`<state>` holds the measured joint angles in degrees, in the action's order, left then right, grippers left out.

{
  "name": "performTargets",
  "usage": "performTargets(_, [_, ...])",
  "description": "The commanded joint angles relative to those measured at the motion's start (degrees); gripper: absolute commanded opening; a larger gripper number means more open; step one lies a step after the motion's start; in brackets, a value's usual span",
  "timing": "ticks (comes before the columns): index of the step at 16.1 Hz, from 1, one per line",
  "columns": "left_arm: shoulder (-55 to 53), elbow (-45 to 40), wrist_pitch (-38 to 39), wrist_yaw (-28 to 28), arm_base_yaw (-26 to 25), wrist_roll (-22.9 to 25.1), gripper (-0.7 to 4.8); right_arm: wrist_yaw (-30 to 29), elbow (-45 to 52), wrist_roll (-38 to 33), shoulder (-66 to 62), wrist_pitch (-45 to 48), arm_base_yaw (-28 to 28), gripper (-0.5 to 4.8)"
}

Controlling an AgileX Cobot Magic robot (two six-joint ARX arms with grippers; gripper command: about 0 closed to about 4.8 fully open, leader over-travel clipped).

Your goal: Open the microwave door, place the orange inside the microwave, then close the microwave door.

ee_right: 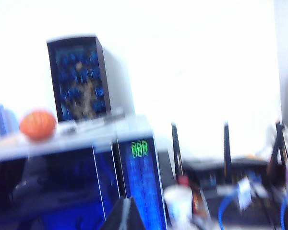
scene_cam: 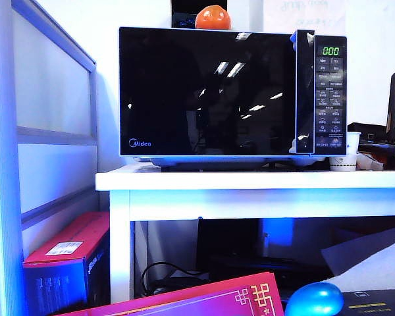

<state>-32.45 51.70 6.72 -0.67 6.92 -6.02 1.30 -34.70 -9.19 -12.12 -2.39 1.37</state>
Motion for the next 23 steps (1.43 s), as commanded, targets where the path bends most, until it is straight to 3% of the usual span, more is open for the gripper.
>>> performTargets(1, [-13.25,19.89,10.25,-13.94,0.09,0.04,-0.05,-1.42,-9.77,-0.2,-7.87,-2.47,0.02,-0.01])
performTargets(4, [-27.36,40.63,19.96,-25.94,0.09,0.22,-0.05,-2.47,-22.08,-0.24,-18.71,-7.78,0.02,-0.01])
performTargets(6, [-34.49,51.52,26.43,-32.35,0.11,0.24,-0.05,-6.51,-28.7,-0.2,-25.42,-7.89,0.02,-0.01])
performTargets(9, [-40.52,60.43,34.49,-33.51,0.24,0.37,-0.05,-14.86,-37.44,-0.13,-35.67,-10.21,0.07,-0.01])
performTargets(10, [-40.96,60.78,36.26,-31.19,1.22,1.64,-0.05,-16.63,-40.28,-0.11,-39.28,-12.41,0.15,-0.01])
performTargets(13, [-41.09,60.78,44.5,-8.7,9.35,11.63,-0.05,-16.22,-43.98,0.92,-46.21,-13.86,4.2,-0.01])
performTargets(14, [-41.29,60.78,44.85,-5.2,11.87,12.66,-0.05,-15.43,-43.98,2.08,-47.32,-13.4,5.29,-0.01])
performTargets(17, [-41.94,60.78,44.48,-2.99,19.45,13.07,-0.05,-13.42,-43.98,5.14,-50.86,-13.79,9.46,-0.01])
performTargets(23, [-42.05,60.78,39.36,-3.15,21.33,11.32,-0.05,-12.55,-43.95,5.11,-57.9,-13.64,9.73,0.0])
